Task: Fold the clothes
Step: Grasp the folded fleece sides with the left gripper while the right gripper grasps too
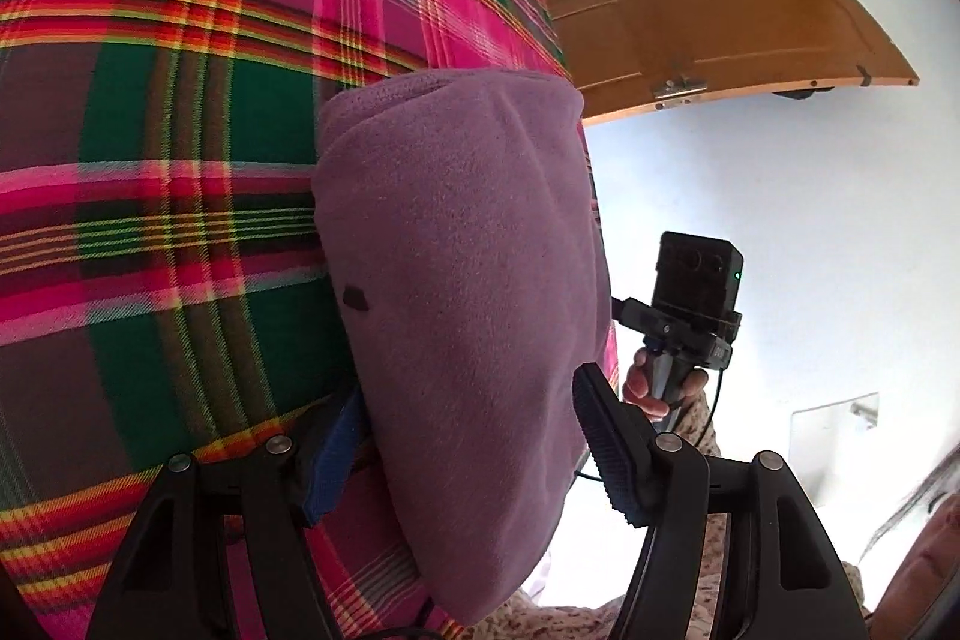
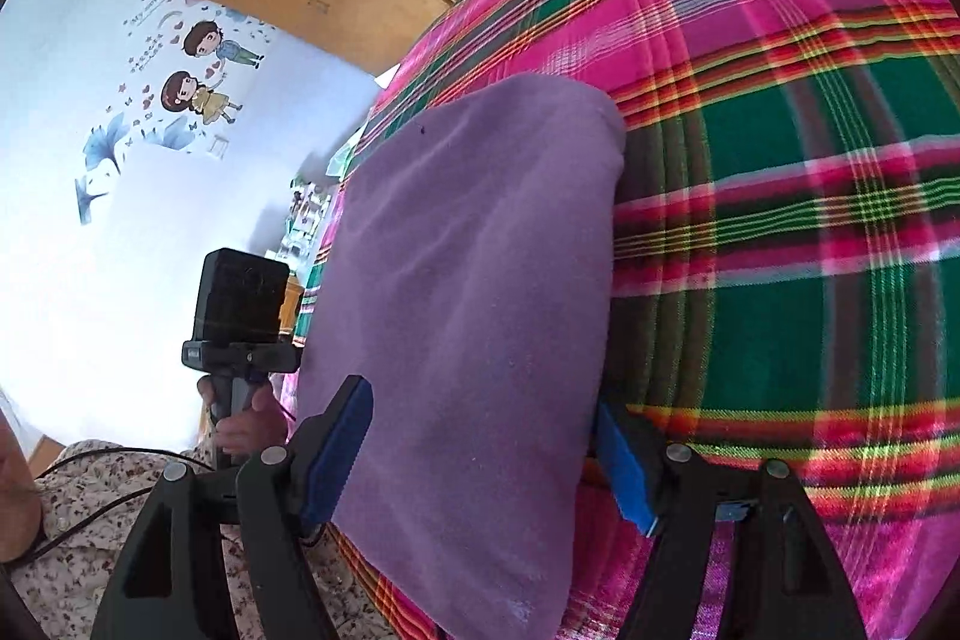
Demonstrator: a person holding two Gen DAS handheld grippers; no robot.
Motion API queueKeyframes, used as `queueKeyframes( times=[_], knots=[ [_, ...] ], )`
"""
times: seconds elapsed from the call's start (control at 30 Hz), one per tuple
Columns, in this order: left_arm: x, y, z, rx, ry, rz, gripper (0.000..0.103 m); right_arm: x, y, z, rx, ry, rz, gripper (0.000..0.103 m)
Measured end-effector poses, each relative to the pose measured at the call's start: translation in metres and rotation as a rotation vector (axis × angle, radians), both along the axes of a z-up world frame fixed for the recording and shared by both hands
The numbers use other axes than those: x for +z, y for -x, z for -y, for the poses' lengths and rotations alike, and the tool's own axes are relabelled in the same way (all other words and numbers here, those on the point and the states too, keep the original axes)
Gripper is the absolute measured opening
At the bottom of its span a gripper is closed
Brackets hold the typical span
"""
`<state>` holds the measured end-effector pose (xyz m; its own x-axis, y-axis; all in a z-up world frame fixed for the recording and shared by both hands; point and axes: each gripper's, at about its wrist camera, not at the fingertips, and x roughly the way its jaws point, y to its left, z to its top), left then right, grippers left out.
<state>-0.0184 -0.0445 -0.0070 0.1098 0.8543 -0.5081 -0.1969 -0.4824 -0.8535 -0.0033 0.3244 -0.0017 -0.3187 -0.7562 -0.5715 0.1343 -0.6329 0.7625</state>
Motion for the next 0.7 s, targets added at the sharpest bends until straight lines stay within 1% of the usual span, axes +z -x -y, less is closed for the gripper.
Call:
queueKeyframes(
  times=[0.1, 0.2, 0.4, 0.5, 0.6, 0.7],
  knots=[
    [-0.001, -0.001, -0.002, -0.008, -0.007, 0.029, 0.07, -0.001, 0.002, 0.0, 0.013, 0.005, 0.008, 0.072],
    [0.0, -0.003, -0.014, -0.016, -0.007, 0.053, 0.07, -0.003, 0.001, -0.002, 0.034, 0.012, 0.018, 0.072],
    [-0.001, -0.006, -0.027, -0.034, -0.007, 0.082, 0.07, -0.007, 0.006, 0.003, 0.094, 0.014, 0.017, 0.072],
    [-0.002, -0.009, -0.035, -0.037, -0.012, 0.1, 0.07, -0.008, 0.008, 0.007, 0.115, 0.016, 0.018, 0.074],
    [-0.001, -0.013, -0.045, -0.044, -0.014, 0.105, 0.071, -0.006, 0.007, 0.011, 0.133, 0.019, 0.011, 0.079],
    [0.0, -0.017, -0.051, -0.045, -0.012, 0.103, 0.071, -0.006, 0.006, 0.011, 0.134, 0.022, 0.008, 0.079]
  ],
)
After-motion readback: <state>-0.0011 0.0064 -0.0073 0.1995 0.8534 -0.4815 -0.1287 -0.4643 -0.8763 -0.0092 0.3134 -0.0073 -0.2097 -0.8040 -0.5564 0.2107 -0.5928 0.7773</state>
